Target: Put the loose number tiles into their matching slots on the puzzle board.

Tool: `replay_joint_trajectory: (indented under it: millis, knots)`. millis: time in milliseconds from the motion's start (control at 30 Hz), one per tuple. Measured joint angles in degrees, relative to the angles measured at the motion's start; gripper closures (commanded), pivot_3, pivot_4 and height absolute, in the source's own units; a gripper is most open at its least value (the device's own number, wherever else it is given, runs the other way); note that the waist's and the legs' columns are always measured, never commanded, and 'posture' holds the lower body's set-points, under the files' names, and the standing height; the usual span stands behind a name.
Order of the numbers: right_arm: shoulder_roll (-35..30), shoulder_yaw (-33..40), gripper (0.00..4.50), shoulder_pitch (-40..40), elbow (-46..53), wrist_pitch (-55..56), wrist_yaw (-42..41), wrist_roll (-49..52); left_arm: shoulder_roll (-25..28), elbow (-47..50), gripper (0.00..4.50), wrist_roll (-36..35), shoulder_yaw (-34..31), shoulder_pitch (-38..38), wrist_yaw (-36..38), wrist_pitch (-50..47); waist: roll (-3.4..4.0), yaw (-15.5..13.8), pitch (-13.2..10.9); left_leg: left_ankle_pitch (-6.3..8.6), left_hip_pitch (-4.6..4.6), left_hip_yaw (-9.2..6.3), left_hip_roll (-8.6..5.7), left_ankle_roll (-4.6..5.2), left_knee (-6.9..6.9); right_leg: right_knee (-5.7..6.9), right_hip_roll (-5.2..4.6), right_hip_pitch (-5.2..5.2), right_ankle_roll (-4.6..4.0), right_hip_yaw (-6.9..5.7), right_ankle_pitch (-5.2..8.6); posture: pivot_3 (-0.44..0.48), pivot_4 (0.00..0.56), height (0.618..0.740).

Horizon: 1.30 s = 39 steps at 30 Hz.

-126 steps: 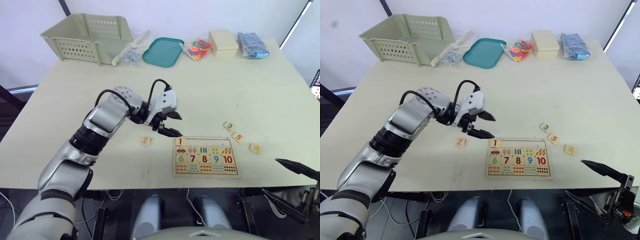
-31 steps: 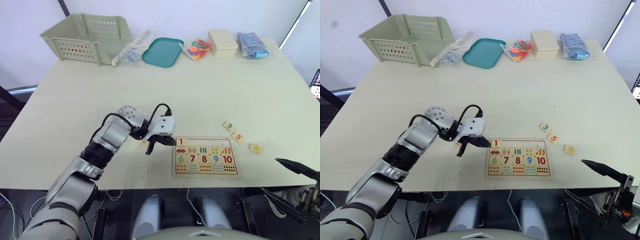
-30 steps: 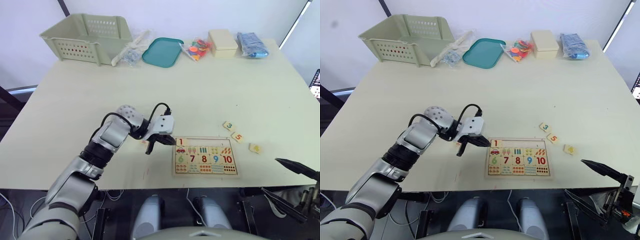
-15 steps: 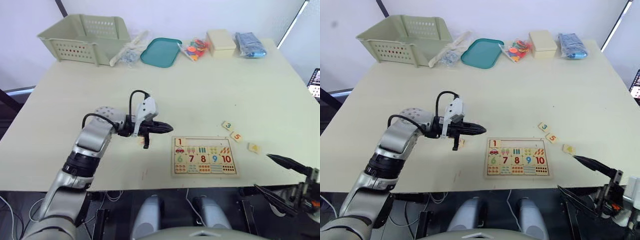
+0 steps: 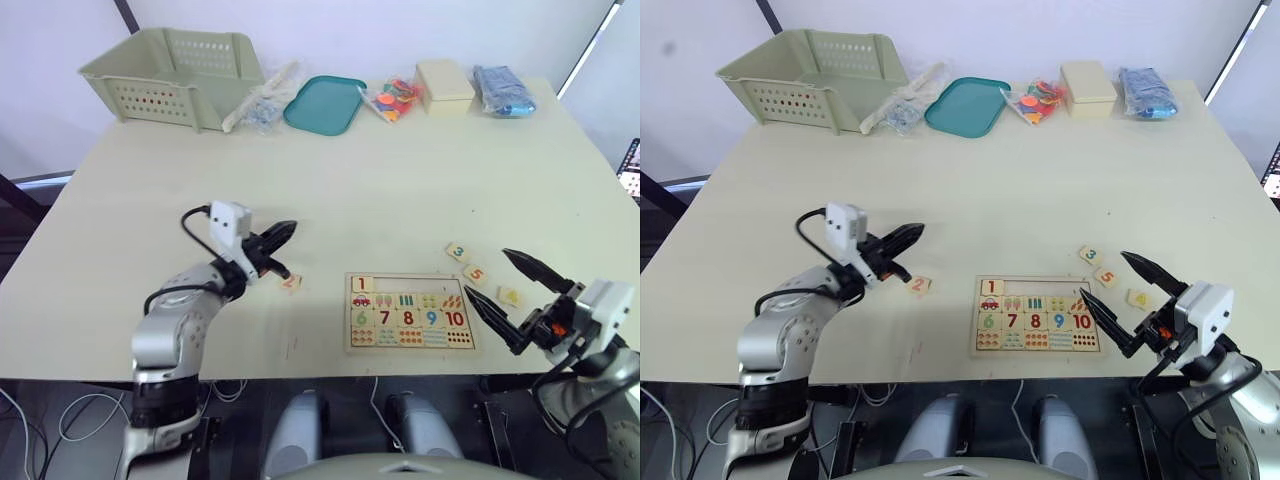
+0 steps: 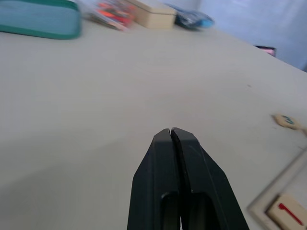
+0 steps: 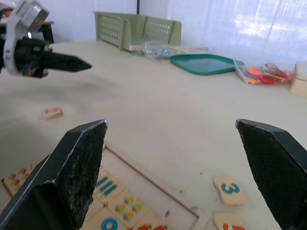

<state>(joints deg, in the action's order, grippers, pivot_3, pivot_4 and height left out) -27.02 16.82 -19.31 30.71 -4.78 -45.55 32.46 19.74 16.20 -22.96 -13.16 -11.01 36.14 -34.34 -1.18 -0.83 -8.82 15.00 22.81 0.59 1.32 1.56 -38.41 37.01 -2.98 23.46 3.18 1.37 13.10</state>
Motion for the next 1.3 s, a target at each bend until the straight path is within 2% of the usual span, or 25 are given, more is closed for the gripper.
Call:
replay_joint_trajectory:
  millis: [67, 100, 133, 167, 200, 267, 300, 433, 600, 833, 1300]
  knots:
    - [-4.0, 0.7, 0.0, 0.1, -2.4, -1.6, -3.1, 2.1, 1.7, 2.9, 4.44, -2.7, -2.6, 4.9, 1.2, 0.5, 0.0, 0.1, 0.0, 0.0, -0.01, 0.04, 0.01, 0.0, 0.01, -0.01, -0.02, 0.0, -0.01, 0.03, 0.01, 0.0, 0.15, 0.74]
    - [-5.6, 2.3, 0.0, -0.5, -4.3, -1.9, -5.2, 3.0, 2.6, 3.9, 4.06, -4.0, -4.1, 7.7, 1.8, 1.0, 0.01, 0.0, 0.0, 0.0, -0.01, 0.03, 0.01, 0.01, 0.01, -0.02, -0.02, 0.0, -0.01, 0.01, 0.01, 0.0, 0.15, 0.74]
    - [-6.1, 3.0, 0.0, -0.7, -4.9, -1.9, -5.7, 3.2, 2.7, 4.2, 3.94, -4.2, -4.6, 8.3, 1.9, 1.1, 0.01, -0.1, 0.0, 0.0, -0.01, 0.03, 0.0, 0.01, 0.01, -0.02, -0.02, -0.01, -0.01, 0.0, 0.01, 0.0, 0.15, 0.74]
    - [-8.5, 5.0, 0.0, -1.8, -7.2, -2.1, -9.0, 4.6, 4.0, 5.3, 3.73, -6.5, -6.6, 12.5, 4.7, 2.4, 0.01, 0.0, 0.0, 0.01, -0.02, 0.11, 0.01, 0.01, 0.01, -0.04, -0.02, -0.02, -0.08, 0.0, 0.05, 0.0, 0.15, 0.74]
    - [-9.3, 6.2, 0.0, -2.2, -7.7, -2.1, -9.8, 4.8, 4.6, 5.5, 3.38, -6.9, -7.1, 13.8, 5.5, 2.8, 0.02, 0.0, 0.0, 0.01, -0.04, 0.18, 0.01, 0.01, 0.03, -0.05, -0.03, -0.02, -0.21, 0.02, 0.13, 0.0, 0.15, 0.74]
    - [-12.6, 11.9, 0.0, -6.3, -12.0, -2.5, -16.1, 7.5, 7.1, 5.5, 2.19, -8.9, -10.6, 21.0, 10.3, 5.4, 0.02, -0.1, 0.0, 0.01, -0.04, 0.3, 0.02, 0.01, 0.05, -0.08, -0.02, -0.04, -0.23, -0.06, 0.15, 0.0, 0.15, 0.74]
    - [-13.0, 13.0, 0.0, -7.1, -12.9, -2.5, -17.4, 7.9, 7.4, 5.3, 1.92, -9.0, -11.3, 22.1, 11.0, 5.9, 0.02, -0.2, 0.0, 0.01, -0.03, 0.29, 0.02, 0.01, 0.05, -0.1, -0.01, -0.05, -0.23, -0.08, 0.15, 0.0, 0.15, 0.74]
    - [-14.0, 17.0, 0.0, -9.7, -17.6, -1.4, -24.5, 9.0, 8.6, 4.8, 0.05, -10.5, -11.7, 26.1, 14.6, 8.5, 0.01, -0.1, 0.0, 0.01, -0.06, 0.34, 0.03, 0.01, 0.04, -0.11, -0.01, -0.06, -0.24, -0.04, 0.16, 0.0, 0.15, 0.74]
    - [-14.7, 20.6, 0.0, -10.5, -25.5, 0.8, -28.4, 7.9, 11.0, 1.8, 0.05, -10.5, -12.4, 31.5, 18.5, 12.2, 0.02, 0.1, 0.0, 0.01, -0.07, 0.39, 0.06, 0.01, 0.07, -0.14, 0.01, -0.04, -0.25, -0.01, 0.17, 0.0, 0.15, 0.74]
    - [-14.9, 22.3, 0.0, -9.4, -30.0, 2.9, -29.4, 6.1, 11.4, -0.1, 0.05, -10.0, -12.1, 32.1, 19.1, 15.2, 0.03, 0.0, 0.0, 0.02, -0.06, 0.4, 0.06, 0.01, 0.07, -0.16, 0.0, -0.04, -0.24, -0.01, 0.17, 0.0, 0.15, 0.74]
    - [-14.1, 22.3, 0.0, -9.5, -28.5, 2.9, -29.1, 6.0, 12.2, -0.1, 0.05, -9.8, -10.9, 31.8, 18.6, 15.8, 0.04, 0.0, 0.0, 0.02, -0.06, 0.42, 0.07, 0.02, 0.07, -0.16, 0.0, -0.04, -0.24, 0.01, 0.17, 0.0, 0.15, 0.74]
